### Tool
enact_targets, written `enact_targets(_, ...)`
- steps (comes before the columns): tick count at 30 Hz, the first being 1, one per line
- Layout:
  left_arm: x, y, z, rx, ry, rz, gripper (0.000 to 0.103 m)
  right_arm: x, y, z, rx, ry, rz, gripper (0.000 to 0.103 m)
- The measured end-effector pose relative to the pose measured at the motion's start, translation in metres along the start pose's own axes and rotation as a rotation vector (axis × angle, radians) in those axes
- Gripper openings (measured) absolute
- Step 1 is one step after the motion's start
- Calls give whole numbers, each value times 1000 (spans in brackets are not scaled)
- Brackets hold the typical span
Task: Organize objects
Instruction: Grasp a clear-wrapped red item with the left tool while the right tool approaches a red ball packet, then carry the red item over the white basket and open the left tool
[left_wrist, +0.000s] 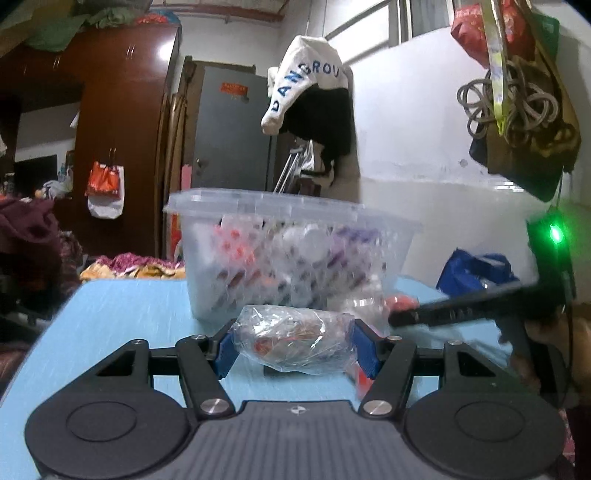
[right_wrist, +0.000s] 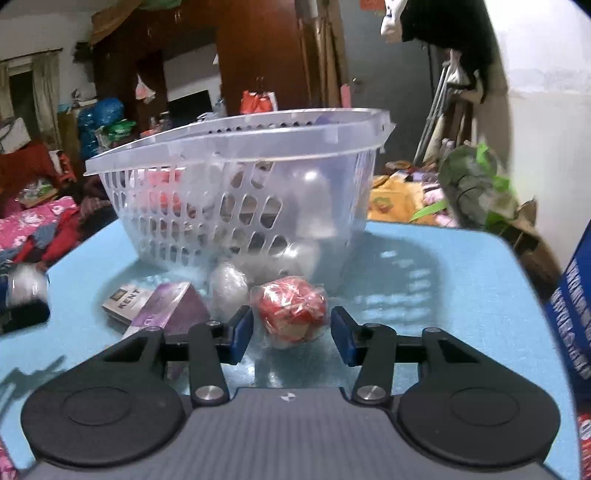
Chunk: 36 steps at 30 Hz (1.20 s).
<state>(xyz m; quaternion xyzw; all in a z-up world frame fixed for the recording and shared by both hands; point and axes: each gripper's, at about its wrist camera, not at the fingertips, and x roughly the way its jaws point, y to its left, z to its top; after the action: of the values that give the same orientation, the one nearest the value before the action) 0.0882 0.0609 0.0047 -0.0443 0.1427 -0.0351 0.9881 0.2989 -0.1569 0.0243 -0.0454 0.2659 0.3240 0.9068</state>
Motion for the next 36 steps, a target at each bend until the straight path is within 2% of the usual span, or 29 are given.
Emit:
enact_targets(3,10,2,8,-7,3,-54,66,-2,4,0,-20,-15,-17,50)
enact_targets(9,17,2,5,-8,-12,-89,66,-14,1,-1,1,-91,-18,50)
enact_targets(22,10,0,0,3,-49,-81,66,-18,4,-1,0,-129,-15,50)
enact_targets(25,9,0,0,4,-55,-80,66,-17,8,-1,-25,-120,-11,50)
enact_targets(28,7,1,0,2,-65,-82,66,-22,13,-2,-52,-155,-15,50)
enact_targets(30,2,1,0,-3,-99,-75,66,-31,17,-5,-62,-177,-1,50)
enact_targets(33,-16,2,12,-49,-181,-159,66,-62,26,-7,-62,-241,122,50)
enact_targets(36,-28,-9,51,-17,-270,-108,66,-92,34,13,-73,-360,148,50)
